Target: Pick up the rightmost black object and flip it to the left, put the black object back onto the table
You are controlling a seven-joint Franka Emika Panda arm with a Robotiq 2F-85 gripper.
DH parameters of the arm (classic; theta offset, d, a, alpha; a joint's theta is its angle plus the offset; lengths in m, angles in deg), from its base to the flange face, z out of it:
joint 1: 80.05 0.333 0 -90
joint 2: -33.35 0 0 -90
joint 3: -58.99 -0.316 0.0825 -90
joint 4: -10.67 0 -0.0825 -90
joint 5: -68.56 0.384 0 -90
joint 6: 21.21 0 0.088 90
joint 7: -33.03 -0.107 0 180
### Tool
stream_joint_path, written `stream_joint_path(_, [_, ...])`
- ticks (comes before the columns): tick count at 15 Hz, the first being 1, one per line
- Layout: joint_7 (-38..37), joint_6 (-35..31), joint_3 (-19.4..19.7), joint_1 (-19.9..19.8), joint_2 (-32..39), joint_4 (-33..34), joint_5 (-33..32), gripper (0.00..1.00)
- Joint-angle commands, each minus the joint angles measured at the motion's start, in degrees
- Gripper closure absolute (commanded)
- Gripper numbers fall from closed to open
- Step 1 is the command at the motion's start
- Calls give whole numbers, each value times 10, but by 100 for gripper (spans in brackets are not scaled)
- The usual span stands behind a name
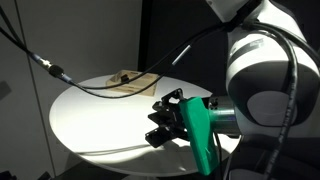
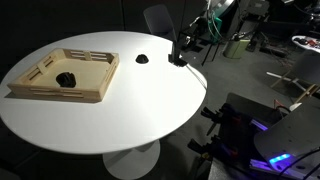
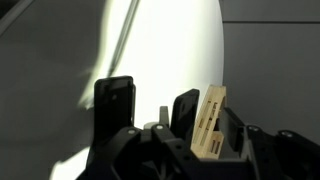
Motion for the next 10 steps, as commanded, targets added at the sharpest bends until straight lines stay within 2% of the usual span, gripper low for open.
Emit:
stream_joint_path(1, [11, 20, 0, -12, 4, 9, 10, 74])
stream_joint_path(4, [13, 20, -1, -15, 3, 7, 11, 98])
stream_joint_path(6, [13, 22, -1, -16, 3, 7, 12, 100])
stream_joint_path(10, [13, 27, 0, -18, 5, 10, 15, 97])
